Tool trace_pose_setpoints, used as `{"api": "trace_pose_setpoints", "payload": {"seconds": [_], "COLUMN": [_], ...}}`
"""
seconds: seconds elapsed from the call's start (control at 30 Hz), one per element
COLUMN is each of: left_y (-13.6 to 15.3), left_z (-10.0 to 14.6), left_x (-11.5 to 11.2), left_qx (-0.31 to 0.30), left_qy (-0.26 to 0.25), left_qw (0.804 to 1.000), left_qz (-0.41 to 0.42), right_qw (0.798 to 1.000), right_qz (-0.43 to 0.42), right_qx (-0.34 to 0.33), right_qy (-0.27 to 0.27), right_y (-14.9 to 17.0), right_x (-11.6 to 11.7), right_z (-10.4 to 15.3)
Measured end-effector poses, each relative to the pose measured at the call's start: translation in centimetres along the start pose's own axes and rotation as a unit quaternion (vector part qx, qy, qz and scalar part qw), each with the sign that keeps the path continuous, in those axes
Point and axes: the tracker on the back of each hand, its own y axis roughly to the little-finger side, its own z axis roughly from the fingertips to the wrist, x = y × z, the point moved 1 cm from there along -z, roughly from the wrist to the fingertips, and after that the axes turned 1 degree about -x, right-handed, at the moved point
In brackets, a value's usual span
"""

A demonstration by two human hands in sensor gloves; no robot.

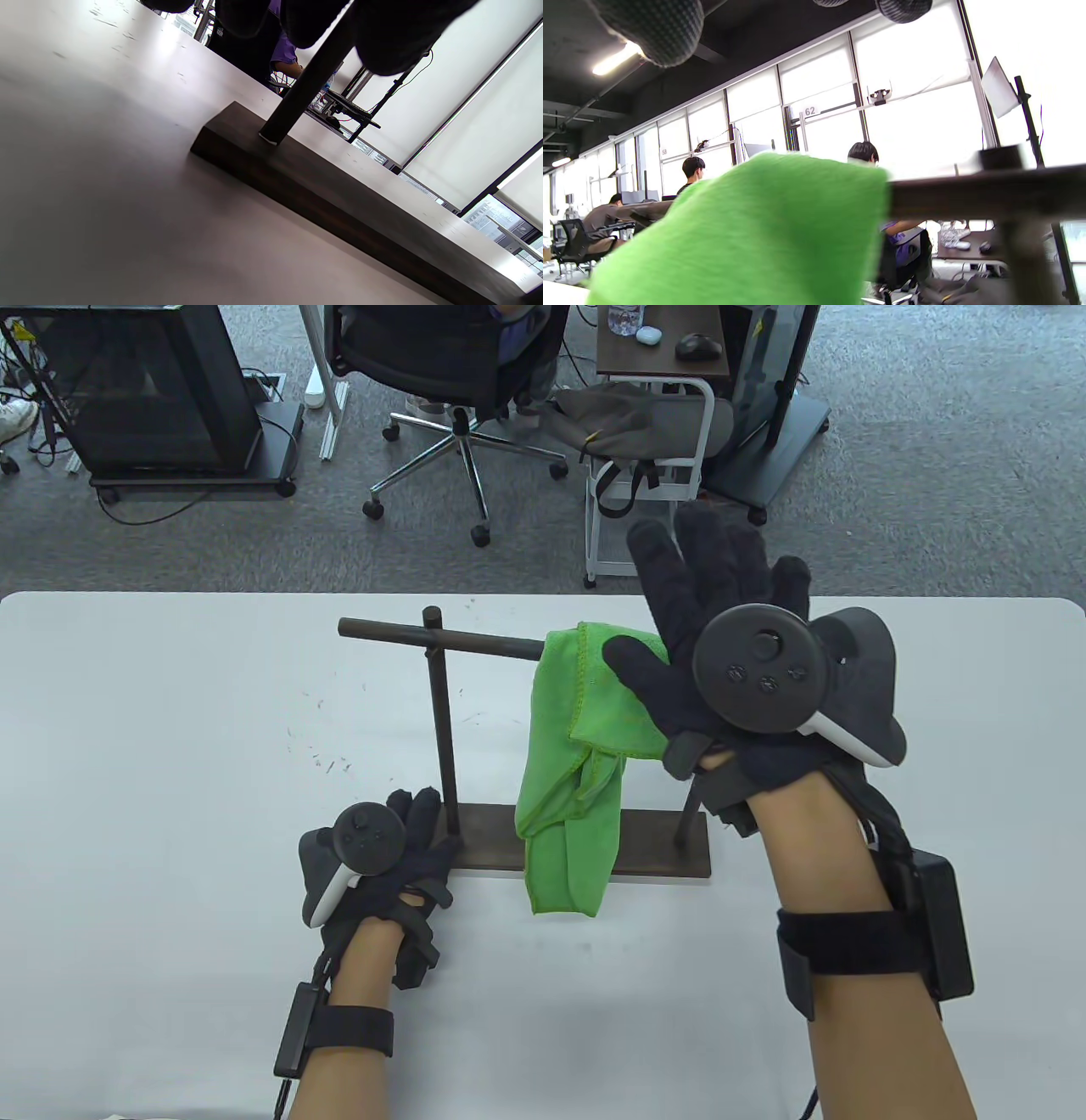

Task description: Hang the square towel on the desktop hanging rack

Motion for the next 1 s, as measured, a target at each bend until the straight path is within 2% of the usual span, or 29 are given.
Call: {"api": "trace_pose_setpoints", "payload": {"seconds": [0.1, 0.3, 0.47, 0.57, 0.67, 0.8, 1.0], "left_y": [-0.2, -0.4, -1.1, -1.6, -1.8, -1.8, -1.5], "left_z": [0.1, 0.3, 0.7, 0.8, 0.9, 0.9, 0.7], "left_x": [0.1, 0.4, 1.1, 1.3, 1.5, 1.6, 1.4], "left_qx": [-0.005, -0.01, -0.026, -0.035, -0.039, -0.039, -0.032], "left_qy": [-0.007, -0.021, -0.045, -0.056, -0.063, -0.068, -0.065], "left_qw": [1.0, 1.0, 0.999, 0.998, 0.997, 0.997, 0.997], "left_qz": [0.001, 0.008, 0.008, 0.004, -0.004, -0.012, -0.028], "right_qw": [1.0, 0.994, 0.99, 0.99, 0.992, 0.995, 0.996], "right_qz": [0.014, 0.04, -0.007, -0.033, -0.038, -0.051, -0.064], "right_qx": [-0.016, -0.053, -0.044, -0.026, 0.001, 0.031, 0.045], "right_qy": [0.02, 0.089, 0.131, 0.138, 0.119, 0.081, 0.034], "right_y": [1.2, 5.0, 8.6, 10.7, 12.7, 14.8, 16.3], "right_x": [-1.2, -3.5, -2.7, -0.5, 3.0, 8.3, 15.1], "right_z": [1.8, 7.6, 12.2, 14.2, 15.4, 16.1, 17.0]}}
